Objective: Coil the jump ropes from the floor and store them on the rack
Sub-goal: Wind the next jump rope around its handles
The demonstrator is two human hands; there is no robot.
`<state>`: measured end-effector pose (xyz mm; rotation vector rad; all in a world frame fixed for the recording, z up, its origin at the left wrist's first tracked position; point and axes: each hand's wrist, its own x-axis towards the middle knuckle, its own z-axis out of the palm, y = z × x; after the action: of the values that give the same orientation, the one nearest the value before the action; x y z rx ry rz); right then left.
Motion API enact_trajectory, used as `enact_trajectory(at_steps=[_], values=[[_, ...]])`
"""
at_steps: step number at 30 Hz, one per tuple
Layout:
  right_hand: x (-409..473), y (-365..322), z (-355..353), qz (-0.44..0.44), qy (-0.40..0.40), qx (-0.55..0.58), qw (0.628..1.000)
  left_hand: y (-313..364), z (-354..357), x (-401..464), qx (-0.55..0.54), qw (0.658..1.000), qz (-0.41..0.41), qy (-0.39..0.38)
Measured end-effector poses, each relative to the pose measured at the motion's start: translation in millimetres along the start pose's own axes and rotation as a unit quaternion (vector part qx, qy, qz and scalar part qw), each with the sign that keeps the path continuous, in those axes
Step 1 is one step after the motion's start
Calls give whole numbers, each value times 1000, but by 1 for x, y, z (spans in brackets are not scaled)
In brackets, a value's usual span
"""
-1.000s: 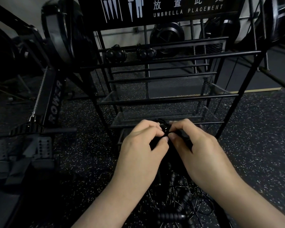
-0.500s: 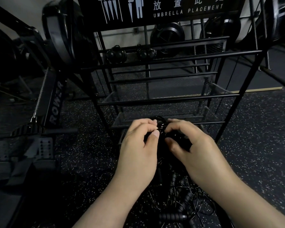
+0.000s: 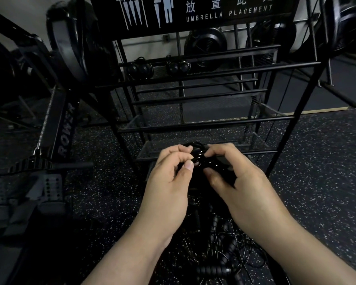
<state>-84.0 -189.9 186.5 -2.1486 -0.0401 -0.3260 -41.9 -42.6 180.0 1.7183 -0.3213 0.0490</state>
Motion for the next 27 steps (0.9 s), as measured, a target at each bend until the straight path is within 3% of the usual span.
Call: enact_trajectory(at_steps=[7,11,20,27], values=[[1,5,1,27,16,37,999,1,-4,0,-15,999,-12,-51],[2,9,-1,43,20,53,997,4,-8,1,72,993,29,-92],[1,3,-6,17,-16,11,1000,7,-8,3,181,978,90,-48],[-1,0,-1,70,33,97,992,6,-12,3,178,975,126,-31]])
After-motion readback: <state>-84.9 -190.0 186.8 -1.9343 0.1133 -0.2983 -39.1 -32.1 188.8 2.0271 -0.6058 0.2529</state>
